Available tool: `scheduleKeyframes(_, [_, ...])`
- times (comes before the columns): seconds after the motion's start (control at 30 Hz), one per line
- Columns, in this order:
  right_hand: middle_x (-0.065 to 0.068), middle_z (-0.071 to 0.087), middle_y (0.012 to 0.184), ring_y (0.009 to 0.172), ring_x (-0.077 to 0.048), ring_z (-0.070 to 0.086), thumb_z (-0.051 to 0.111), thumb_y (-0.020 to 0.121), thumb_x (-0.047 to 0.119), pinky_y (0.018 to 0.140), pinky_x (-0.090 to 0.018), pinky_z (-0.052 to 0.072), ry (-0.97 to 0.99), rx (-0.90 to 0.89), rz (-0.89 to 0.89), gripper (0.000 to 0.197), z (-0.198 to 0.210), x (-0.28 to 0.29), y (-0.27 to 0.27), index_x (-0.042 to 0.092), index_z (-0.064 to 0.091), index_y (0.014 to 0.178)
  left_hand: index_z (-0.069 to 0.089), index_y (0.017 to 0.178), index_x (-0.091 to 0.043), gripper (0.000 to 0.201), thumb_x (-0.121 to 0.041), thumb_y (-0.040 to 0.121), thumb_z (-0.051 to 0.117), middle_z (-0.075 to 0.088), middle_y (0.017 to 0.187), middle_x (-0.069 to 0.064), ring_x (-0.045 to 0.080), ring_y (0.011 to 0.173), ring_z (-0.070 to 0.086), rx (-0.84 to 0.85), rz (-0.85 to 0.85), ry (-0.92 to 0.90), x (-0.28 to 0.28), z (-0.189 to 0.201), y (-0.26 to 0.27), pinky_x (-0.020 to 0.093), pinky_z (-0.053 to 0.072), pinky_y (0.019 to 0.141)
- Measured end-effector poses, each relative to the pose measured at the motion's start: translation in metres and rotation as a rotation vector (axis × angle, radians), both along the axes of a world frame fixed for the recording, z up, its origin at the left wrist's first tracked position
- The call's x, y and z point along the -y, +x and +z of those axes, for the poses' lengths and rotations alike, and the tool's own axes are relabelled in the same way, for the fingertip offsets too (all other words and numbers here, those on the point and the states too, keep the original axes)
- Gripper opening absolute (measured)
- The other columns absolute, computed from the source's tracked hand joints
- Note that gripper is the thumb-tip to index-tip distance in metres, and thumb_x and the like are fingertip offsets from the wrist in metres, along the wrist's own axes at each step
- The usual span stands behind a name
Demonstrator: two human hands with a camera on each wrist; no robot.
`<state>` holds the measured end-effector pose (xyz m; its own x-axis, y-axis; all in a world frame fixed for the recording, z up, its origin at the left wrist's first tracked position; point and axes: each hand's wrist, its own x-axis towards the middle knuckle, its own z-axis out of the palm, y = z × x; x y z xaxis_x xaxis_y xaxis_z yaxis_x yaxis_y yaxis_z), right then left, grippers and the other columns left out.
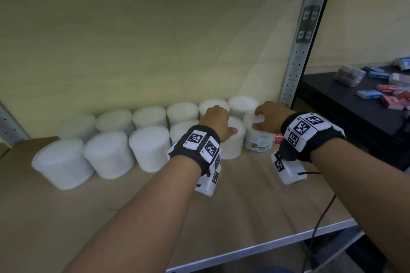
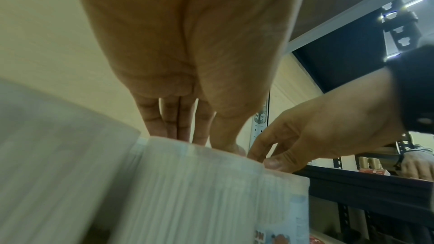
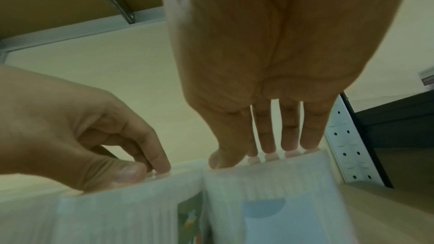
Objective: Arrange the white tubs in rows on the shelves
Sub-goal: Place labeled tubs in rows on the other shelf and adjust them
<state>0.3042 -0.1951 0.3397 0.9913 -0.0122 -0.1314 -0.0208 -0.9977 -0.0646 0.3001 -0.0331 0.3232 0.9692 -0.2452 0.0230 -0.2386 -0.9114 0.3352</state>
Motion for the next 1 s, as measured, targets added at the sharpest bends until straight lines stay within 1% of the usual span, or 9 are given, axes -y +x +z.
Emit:
scheduleKeyframes(0.13, [-0.003,0.037,0.149,0.137,-0.022,0.038,0.056,0.093,0.026,0.111,-0.031,0.033,0.046,-0.039,0.019,0.049,0.001,0.002,0.002,0.020,0.045,0.140,0.052,0.128,-0.004,0.052,-0.038,0.090,0.060,0.048,0.132,0.013,0.027,0.121,0.049,-0.001,-0.007,0.009,0.000,0.000,-0.001,0.033,0.041,0.098])
scheduleKeyframes(0.27, [-0.004,0.036,0.150,0.137,-0.023,0.038,0.053,0.092,0.010,0.110,-0.030,0.035,0.096,-0.062,0.019,0.049,0.003,0.000,0.006,0.021,0.047,0.139,0.052,0.127,-0.002,0.051,-0.036,0.090,0.061,0.049,0.131,0.013,0.027,0.120,0.050,-0.011,-0.005,-0.004,0.000,0.001,-0.001,0.033,0.041,0.098])
scheduleKeyframes(0.33, [-0.006,0.039,0.147,0.134,-0.025,0.040,0.053,0.091,0.013,0.108,-0.031,0.037,0.144,-0.008,-0.008,0.046,0.004,0.000,0.008,0.020,0.049,0.136,0.053,0.126,-0.002,0.050,-0.036,0.090,0.061,0.050,0.131,0.013,0.027,0.119,0.050,-0.016,-0.003,-0.014,0.000,0.001,-0.001,0.033,0.042,0.097])
scheduleKeyframes(0.43, [-0.011,0.043,0.141,0.131,-0.030,0.041,0.052,0.094,0.032,0.109,-0.037,0.033,0.100,0.079,-0.059,0.047,0.003,-0.001,0.007,0.015,0.047,0.137,0.052,0.128,-0.003,0.051,-0.035,0.089,0.062,0.050,0.132,0.013,0.028,0.120,0.050,-0.019,-0.001,-0.019,0.000,0.001,-0.001,0.033,0.041,0.098])
scheduleKeyframes(0.5, [-0.014,0.043,0.140,0.130,-0.030,0.042,0.047,0.094,0.044,0.111,-0.040,0.031,0.061,0.064,-0.086,0.054,-0.003,-0.001,0.007,0.011,0.046,0.138,0.051,0.129,-0.003,0.053,-0.036,0.090,0.061,0.049,0.132,0.013,0.028,0.121,0.050,-0.018,-0.001,-0.016,0.001,0.000,-0.001,0.033,0.041,0.099])
scheduleKeyframes(0.57, [-0.015,0.043,0.140,0.130,-0.032,0.042,0.045,0.093,0.050,0.112,-0.042,0.032,0.035,0.038,-0.102,0.060,-0.011,-0.001,0.008,0.009,0.045,0.137,0.050,0.130,-0.003,0.053,-0.036,0.089,0.061,0.049,0.133,0.013,0.028,0.122,0.049,-0.016,0.000,-0.016,0.001,0.000,-0.001,0.034,0.041,0.099])
scheduleKeyframes(0.7, [-0.014,0.042,0.138,0.130,-0.035,0.038,0.051,0.090,0.049,0.109,-0.045,0.035,0.036,0.035,-0.093,0.059,-0.016,0.002,0.009,0.011,0.047,0.134,0.050,0.129,-0.002,0.053,-0.036,0.089,0.061,0.049,0.132,0.013,0.028,0.121,0.050,-0.021,0.000,-0.017,0.001,0.001,-0.002,0.034,0.042,0.099])
scheduleKeyframes(0.87, [-0.011,0.045,0.135,0.127,-0.032,0.042,0.055,0.091,0.043,0.107,-0.039,0.036,0.068,0.040,-0.060,0.052,-0.012,0.004,0.007,0.013,0.049,0.133,0.051,0.129,-0.003,0.052,-0.036,0.090,0.061,0.048,0.132,0.013,0.028,0.121,0.049,-0.014,-0.003,-0.007,0.001,0.001,-0.002,0.034,0.041,0.100])
scheduleKeyframes(1.0, [-0.009,0.046,0.135,0.124,-0.028,0.047,0.057,0.091,0.036,0.105,-0.036,0.040,0.090,0.046,-0.030,0.047,-0.010,0.005,0.005,0.016,0.050,0.133,0.051,0.129,-0.003,0.052,-0.036,0.090,0.061,0.049,0.132,0.013,0.027,0.121,0.050,-0.010,-0.001,-0.015,0.000,0.000,-0.002,0.034,0.042,0.101])
